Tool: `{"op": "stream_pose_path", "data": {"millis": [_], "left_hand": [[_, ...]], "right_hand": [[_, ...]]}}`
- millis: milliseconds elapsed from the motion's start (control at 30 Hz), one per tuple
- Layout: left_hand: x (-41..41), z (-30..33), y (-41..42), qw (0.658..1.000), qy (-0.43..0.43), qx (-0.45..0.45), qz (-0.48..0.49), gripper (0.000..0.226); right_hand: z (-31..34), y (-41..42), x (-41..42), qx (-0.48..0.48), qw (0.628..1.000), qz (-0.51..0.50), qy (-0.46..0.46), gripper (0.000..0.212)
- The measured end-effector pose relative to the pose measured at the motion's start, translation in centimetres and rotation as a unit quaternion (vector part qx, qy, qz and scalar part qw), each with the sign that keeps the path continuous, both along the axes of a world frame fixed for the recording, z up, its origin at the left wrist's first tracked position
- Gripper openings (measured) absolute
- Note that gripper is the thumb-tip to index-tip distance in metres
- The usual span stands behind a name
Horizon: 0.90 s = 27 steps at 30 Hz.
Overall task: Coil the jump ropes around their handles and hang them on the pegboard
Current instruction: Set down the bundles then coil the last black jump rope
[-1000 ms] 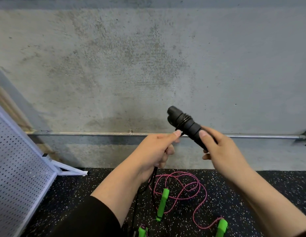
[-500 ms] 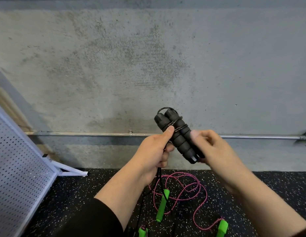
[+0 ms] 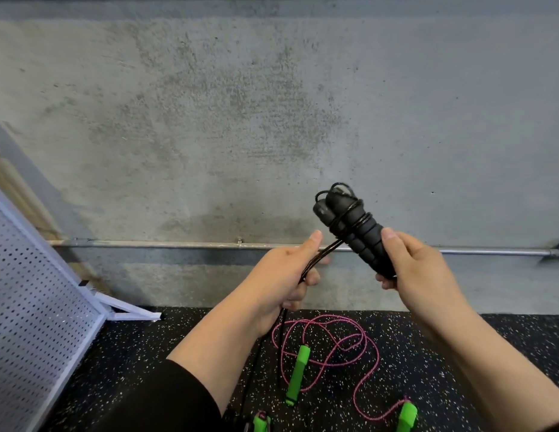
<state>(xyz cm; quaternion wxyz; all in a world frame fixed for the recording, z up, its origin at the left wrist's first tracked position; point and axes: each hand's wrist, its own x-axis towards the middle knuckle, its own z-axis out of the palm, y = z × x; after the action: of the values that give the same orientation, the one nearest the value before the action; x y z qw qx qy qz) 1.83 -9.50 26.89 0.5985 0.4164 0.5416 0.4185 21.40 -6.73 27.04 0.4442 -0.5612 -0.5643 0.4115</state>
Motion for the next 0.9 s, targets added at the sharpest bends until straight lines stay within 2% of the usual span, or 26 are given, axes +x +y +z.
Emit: {"op": "stream_pose_path", "data": {"millis": [67,167,233,333,433,500,567,600,633,700,800,900], "left_hand": [[0.2,0.0,0.0,1.000,-0.017,-0.014,-0.001,0.063],[0.8,-0.4,0.1,0.997,-0.064,-0.034,0.000,0.066],[1.3,-0.6,0.1,0.995,-0.089,-0.038,0.004,0.065],[1.5,-0.9,0.1,0.993,-0.105,-0.036,0.041,0.048],[1.2,-1.0,0.2,0.994,-0.089,-0.011,0.063,0.042],[1.1,-0.9,0.1,0.994,-0.089,0.012,0.062,0.041],[1.1,-0.6,0.1,0.993,-0.101,0.031,0.059,0.040],[1.1,-0.5,0.1,0.992,-0.105,0.039,0.056,0.040],[1.0,-0.3,0.1,0.992,-0.105,0.044,0.052,0.039],[1.0,-0.2,0.1,0.992,-0.109,0.042,0.041,0.039],[1.1,-0.1,0.2,0.991,-0.127,0.016,0.035,0.036],[0.8,-0.1,0.3,0.992,-0.125,0.002,0.027,0.036]], "right_hand": [[-0.1,0.2,0.1,0.037,0.994,0.014,-0.098,0.020],[-1.0,0.1,-0.5,0.060,0.979,0.033,-0.190,0.032],[-1.5,-0.1,-1.1,0.060,0.974,0.038,-0.217,0.044],[-1.9,-1.1,-2.2,0.067,0.962,0.056,-0.260,0.058],[-1.6,-1.7,-2.6,0.073,0.960,0.078,-0.258,0.062],[-1.0,-1.6,-2.1,0.043,0.974,0.086,-0.204,0.050],[-0.4,-1.4,-1.6,-0.052,0.992,0.097,-0.055,0.046],[-0.1,-1.4,-1.4,-0.125,0.984,0.115,0.050,0.053],[0.2,-1.4,-1.4,-0.196,0.959,0.138,0.152,0.059],[0.7,-1.6,-1.3,-0.291,0.900,0.170,0.277,0.064],[0.7,-1.5,-1.1,-0.335,0.860,0.199,0.328,0.059],[0.2,-1.1,-1.2,-0.305,0.864,0.187,0.354,0.052]]}}
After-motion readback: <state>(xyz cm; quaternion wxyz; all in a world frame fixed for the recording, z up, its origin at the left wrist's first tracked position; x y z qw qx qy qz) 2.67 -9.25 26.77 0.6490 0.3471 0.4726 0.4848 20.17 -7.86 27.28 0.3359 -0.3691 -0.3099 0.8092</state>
